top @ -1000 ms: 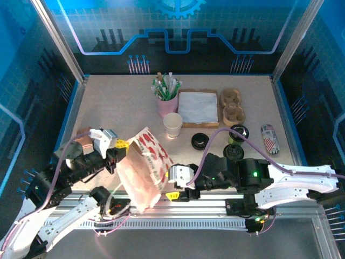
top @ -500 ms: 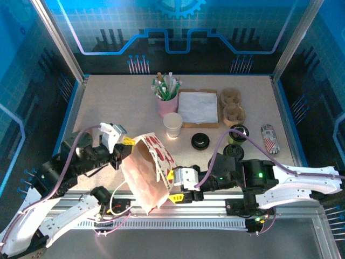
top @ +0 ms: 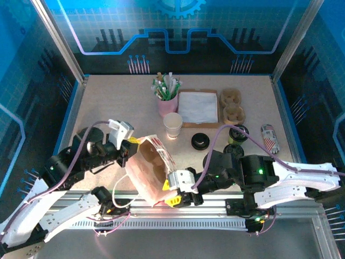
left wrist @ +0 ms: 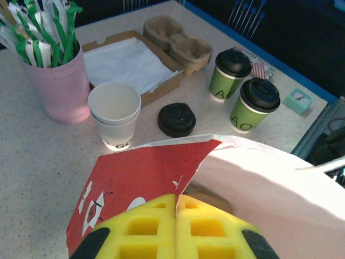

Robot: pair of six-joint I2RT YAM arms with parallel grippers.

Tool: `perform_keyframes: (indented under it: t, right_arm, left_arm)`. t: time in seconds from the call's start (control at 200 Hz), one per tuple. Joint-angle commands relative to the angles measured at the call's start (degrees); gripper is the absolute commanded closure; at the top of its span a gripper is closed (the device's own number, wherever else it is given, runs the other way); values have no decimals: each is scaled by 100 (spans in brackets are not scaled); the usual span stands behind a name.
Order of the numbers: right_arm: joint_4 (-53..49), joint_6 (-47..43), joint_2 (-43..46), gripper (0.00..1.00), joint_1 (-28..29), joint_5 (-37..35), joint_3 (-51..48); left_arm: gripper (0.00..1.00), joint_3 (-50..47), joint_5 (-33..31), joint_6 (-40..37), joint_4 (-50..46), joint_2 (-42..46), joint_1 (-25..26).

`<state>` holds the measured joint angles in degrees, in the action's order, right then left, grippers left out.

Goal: Pack the takeout coffee

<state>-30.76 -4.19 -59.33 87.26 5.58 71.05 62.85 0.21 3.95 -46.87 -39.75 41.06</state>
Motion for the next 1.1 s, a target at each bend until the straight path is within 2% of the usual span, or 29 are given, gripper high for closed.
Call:
perform_keyframes:
  t: [0.0,0.115,0.215,0.335,0.41,0.64,0.73,0.891,0.976,1.096]
  right_arm:
    - [-294,-45,-21,62,90,219,268]
    - [-166,49,152,60,25,199,322]
    - [-583,-36,-166,62,-35,195,616]
    - [-728,-46,-431,63,-78,-4,691]
    - [-771,-80,-515,62,-159,-456,618]
    - [-667,-33,-645,58,-421,-1031,190]
    - [-608,-15,-688,59,-405,-1181,154]
    - [-786,43,-740,56,-395,-1898,399]
    - [-980,65,-821,56,-335,-2374,551]
    - [-1213,123,-806,43,-176,-3279,688]
  left_arm:
    - [100,58,-538,345,-8,-215,175]
    - [100,92,-615,479,-69,-492,323]
    - [100,-62,-731,484,96,-459,408]
    - [100,-245,-818,573,529,-93,403]
    - [100,-311,-857,480,778,167,403]
    - [100,-1103,-353,356,1673,870,541]
    - [100,-1051,-665,252,1586,800,818]
    - [100,-467,-1530,-21,1068,247,1400]
    - [100,-392,-1869,-154,1102,156,1623]
    - [100,-235,-2175,-209,985,34,1712]
